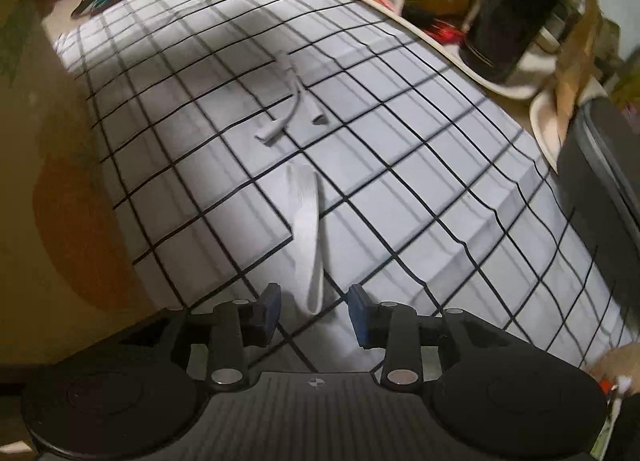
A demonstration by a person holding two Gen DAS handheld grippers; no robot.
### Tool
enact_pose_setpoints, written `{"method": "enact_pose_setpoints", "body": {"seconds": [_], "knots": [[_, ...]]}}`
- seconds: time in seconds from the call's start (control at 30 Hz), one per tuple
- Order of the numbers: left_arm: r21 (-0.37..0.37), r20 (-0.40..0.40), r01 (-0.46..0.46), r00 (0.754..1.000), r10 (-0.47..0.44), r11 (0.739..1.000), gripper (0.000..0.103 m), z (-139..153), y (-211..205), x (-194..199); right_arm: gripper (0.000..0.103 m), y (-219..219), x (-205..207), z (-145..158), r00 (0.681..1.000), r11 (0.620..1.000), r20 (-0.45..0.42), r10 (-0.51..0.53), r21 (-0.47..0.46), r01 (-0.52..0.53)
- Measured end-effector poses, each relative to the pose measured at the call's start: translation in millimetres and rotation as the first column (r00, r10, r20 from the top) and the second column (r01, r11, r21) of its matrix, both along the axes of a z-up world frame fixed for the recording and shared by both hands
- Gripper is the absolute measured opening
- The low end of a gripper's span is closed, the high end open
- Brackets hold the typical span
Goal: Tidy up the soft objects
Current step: 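Lift the cable with the right tool while the left tool grasps another white cable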
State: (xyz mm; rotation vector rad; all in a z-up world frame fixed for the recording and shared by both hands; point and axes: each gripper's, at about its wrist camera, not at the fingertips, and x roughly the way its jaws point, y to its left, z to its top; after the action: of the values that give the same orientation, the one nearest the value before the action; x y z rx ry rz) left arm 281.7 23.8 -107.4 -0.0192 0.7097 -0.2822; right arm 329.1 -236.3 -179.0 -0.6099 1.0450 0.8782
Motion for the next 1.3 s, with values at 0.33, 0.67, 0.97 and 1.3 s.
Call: {"method": "enact_pose_setpoints", "body": {"seconds": [0.33, 0.67, 0.97, 1.3], "knots": [[0.035, -0.010, 0.222, 0.975, -0.222, 0.974, 0.067, -33, -20, 21, 0.016, -9, 5, -2, 0.998, 0.997, -0.046, -0.040, 0.064, 0.043], [0.149, 0.002, 0.408, 0.911, -0.412, 0.901, 0.067, -55, -55, 30, 0.004, -14, 2, 21, 0.999, 0.994, 0.034, -0.025, 0.104, 0.021], [0.204, -0.038, 0.519, 0.851, -0.523, 0.830, 0.056, -74, -77, 42, 0.004, -19, 9, 44, 0.991, 0.988, 0.117, -0.072, 0.143, 0.054], [0.257, -0.100, 0.607, 0.791, -0.604, 0.752, 0.016, -73, -82, 37, 0.004, -19, 7, 47, 0.990, 0.987, 0.120, -0.079, 0.150, 0.061]]}}
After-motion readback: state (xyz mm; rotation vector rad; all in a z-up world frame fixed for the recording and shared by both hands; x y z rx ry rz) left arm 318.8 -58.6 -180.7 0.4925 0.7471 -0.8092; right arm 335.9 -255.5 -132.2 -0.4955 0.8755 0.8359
